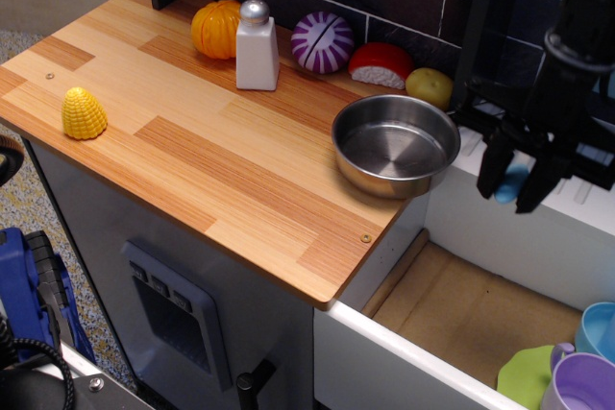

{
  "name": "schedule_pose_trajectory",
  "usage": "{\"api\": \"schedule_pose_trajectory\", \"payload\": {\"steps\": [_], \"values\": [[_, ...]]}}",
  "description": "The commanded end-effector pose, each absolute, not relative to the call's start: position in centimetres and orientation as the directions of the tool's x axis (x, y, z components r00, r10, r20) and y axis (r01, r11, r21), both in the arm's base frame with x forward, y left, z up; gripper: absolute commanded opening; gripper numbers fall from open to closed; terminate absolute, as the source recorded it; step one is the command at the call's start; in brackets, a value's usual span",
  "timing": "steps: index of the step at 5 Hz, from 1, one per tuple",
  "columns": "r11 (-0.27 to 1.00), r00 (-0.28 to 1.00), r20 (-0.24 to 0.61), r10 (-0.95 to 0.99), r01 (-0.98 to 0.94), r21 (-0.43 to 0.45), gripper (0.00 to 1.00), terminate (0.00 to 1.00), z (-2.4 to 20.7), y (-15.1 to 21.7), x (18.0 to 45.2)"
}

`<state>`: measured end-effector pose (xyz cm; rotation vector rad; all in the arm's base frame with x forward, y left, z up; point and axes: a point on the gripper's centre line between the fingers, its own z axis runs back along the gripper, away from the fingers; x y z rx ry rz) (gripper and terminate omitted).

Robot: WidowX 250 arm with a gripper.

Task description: Put spatula in pan

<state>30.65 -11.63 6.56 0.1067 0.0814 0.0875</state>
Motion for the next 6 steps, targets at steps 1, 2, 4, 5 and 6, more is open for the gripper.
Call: {"api": "schedule_pose_trajectory", "payload": {"steps": [1, 2, 4, 5, 6], "values": [[0.972, 0.979, 0.004, 0.202, -0.201, 0.124, 0.0, 0.0, 10.2, -10.6, 29.4], [0.956, 0.962, 0.001, 0.273, -0.272, 0.11, 0.0, 0.0, 10.2, -9.0, 28.9], [0.929, 0.931, -0.023, 0.364, -0.362, 0.075, 0.0, 0.0, 9.1, -5.0, 30.5], [0.929, 0.931, -0.014, 0.365, -0.363, 0.064, 0.0, 0.0, 8.3, -3.5, 31.7], [0.929, 0.929, -0.016, 0.371, -0.37, 0.027, 1.0, 0.0, 7.2, -2.8, 32.1]]}}
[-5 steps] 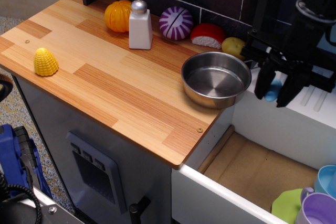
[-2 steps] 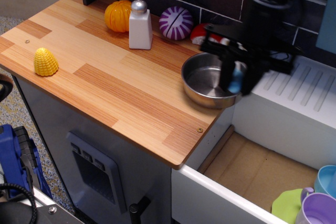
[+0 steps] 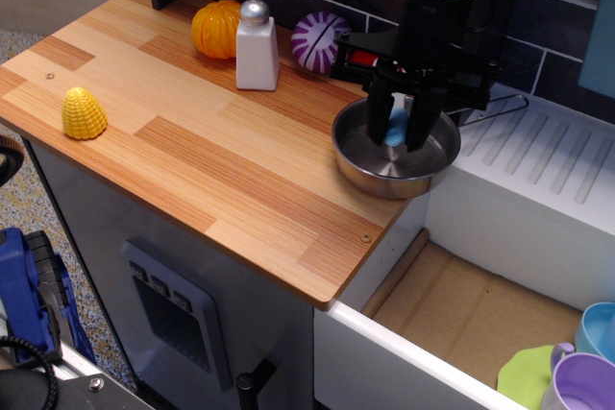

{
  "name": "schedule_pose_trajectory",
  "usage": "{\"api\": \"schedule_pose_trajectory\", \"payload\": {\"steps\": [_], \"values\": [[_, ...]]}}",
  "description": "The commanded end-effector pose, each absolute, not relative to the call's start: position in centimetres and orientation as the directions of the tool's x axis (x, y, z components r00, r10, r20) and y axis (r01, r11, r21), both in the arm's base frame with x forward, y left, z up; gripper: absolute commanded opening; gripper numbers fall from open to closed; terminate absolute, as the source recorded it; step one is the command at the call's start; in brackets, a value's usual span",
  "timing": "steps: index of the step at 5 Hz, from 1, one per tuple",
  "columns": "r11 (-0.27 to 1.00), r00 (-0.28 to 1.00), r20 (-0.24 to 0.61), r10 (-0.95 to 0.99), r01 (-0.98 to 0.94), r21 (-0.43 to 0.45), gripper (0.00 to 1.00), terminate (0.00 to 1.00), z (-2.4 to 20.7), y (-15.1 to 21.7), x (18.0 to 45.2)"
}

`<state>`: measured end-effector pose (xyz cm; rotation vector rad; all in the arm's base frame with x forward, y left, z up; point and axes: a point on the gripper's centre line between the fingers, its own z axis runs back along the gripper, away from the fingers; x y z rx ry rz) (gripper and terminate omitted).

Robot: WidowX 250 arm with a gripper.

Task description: Put spatula in pan

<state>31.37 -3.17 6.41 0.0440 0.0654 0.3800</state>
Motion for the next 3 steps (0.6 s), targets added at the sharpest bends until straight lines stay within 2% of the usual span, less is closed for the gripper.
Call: {"api": "schedule_pose_trajectory", "payload": {"steps": [1, 2, 3], "values": [[0.937, 0.937, -0.021, 0.348, -0.348, -0.016, 1.0, 0.0, 6.18, -2.12, 32.11], [0.94, 0.94, -0.002, 0.34, -0.34, -0.032, 1.0, 0.0, 5.39, -2.37, 31.8], [0.94, 0.94, -0.002, 0.34, -0.34, -0.032, 1.0, 1.0, 5.39, -2.37, 31.8]]}}
